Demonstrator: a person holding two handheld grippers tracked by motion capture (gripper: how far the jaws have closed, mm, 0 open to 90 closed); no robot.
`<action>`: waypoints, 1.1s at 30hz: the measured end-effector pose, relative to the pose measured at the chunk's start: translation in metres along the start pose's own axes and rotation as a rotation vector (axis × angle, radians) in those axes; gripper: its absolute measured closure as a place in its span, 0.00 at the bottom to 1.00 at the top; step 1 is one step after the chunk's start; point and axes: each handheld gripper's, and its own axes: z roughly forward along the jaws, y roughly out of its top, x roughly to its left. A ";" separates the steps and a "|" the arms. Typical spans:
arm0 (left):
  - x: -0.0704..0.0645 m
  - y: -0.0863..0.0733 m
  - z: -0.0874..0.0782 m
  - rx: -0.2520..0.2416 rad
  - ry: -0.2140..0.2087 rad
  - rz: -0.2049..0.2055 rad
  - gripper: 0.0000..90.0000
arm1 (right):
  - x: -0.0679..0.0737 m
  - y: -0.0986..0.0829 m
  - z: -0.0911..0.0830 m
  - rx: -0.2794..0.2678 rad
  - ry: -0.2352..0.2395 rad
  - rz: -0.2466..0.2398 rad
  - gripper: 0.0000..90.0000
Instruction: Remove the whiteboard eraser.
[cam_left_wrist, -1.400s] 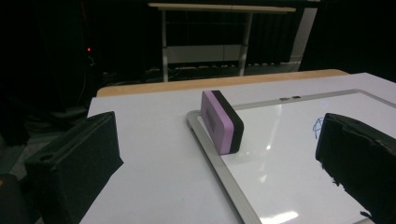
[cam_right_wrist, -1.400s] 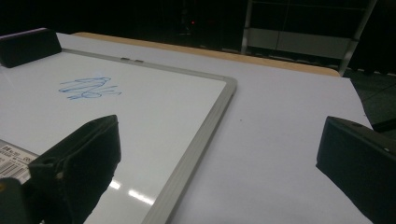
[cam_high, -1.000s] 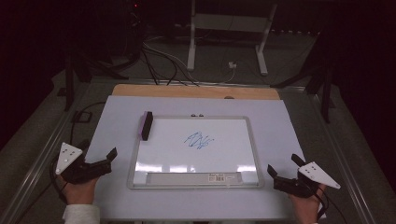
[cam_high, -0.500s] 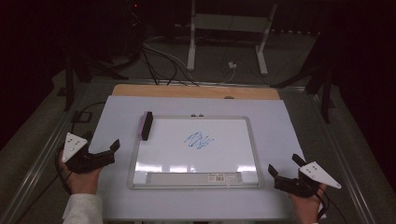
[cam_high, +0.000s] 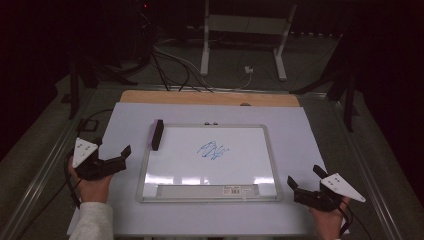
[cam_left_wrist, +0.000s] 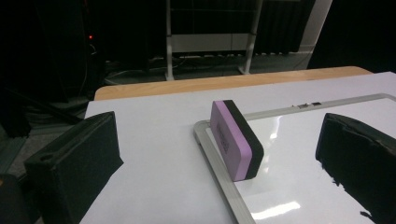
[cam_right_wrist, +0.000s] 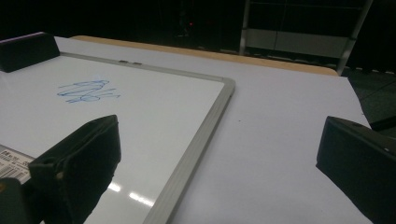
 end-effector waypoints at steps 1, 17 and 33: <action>-0.001 0.000 0.002 0.002 -0.001 -0.003 0.01 | 0.000 0.000 0.000 0.000 0.000 0.001 0.00; -0.016 0.006 0.025 0.023 -0.028 0.038 0.01 | -0.001 0.000 0.002 0.002 0.003 0.007 0.00; -0.020 0.002 0.048 0.043 -0.022 0.029 0.01 | -0.001 0.000 0.002 0.000 0.005 0.005 0.00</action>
